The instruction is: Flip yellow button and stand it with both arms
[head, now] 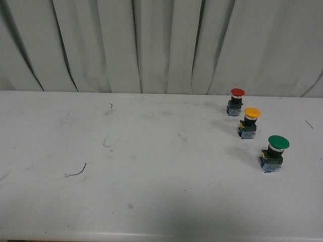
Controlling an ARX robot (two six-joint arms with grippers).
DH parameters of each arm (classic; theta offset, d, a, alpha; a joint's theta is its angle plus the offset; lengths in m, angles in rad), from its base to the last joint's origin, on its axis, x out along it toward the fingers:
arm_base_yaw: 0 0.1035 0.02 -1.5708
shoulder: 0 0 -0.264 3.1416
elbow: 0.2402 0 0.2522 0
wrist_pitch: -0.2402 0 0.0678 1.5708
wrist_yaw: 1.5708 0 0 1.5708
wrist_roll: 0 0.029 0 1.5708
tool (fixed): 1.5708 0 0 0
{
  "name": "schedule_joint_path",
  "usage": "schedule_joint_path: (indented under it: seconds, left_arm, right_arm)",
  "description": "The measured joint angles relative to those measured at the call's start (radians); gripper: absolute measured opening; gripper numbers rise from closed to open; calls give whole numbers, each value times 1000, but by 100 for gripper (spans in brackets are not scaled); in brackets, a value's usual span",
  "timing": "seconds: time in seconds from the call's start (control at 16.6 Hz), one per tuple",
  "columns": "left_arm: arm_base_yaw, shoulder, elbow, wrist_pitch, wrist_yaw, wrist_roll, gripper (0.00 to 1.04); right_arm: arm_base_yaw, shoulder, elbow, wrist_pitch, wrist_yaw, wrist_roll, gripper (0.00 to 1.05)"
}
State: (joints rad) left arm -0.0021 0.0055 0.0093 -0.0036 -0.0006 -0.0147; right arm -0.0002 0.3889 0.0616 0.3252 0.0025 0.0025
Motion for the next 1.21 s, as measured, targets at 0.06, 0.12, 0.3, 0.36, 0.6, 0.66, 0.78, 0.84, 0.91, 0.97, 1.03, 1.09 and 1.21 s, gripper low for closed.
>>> schedule_joint_path:
  seconds: [0.06,0.12,0.3,0.36,0.6,0.66,0.78,0.84,0.91,0.97,1.03,1.09,1.21]
  left_arm:
    - [0,0,0,0,0,0,98]
    - [0,0,0,0,0,0,98]
    - [0,0,0,0,0,0,98]
    - [0,0,0,0,0,0,98]
    - [0,0,0,0,0,0,98]
    - [0,0,0,0,0,0,98]
    - [0,0,0,0,0,0,98]
    - [0,0,0,0,0,0,98]
    - [0,0,0,0,0,0,98]
    - [0,0,0,0,0,0,98]
    - [0,0,0,0,0,0,98]
    - [0,0,0,0,0,0,98]
    - [0,0,0,-1,1,0,98]
  right_arm:
    - [0,-19,-5,-13,0,0,2]
    - [0,-42,-10,-31,0,0,2]
    - [0,-103,-48,-28,0,0,2]
    - [0,-119,-51,-64,0,0,2]
    - [0,-182,-51,-116,0,0,2]
    - [0,-185,-51,-121,0,0,2]
    - [0,-193,-51,-130,0,0,2]
    - [0,-200,-51,-135,0,0,2]
    - [0,-204,-51,-139,0,0,2]
    - [0,-209,-51,-143,0,0,2]
    - [0,-213,-51,-147,0,0,2]
    - [0,-259,-49,-216,0,0,2]
    - [0,-388,-48,-310,-3,0,2]
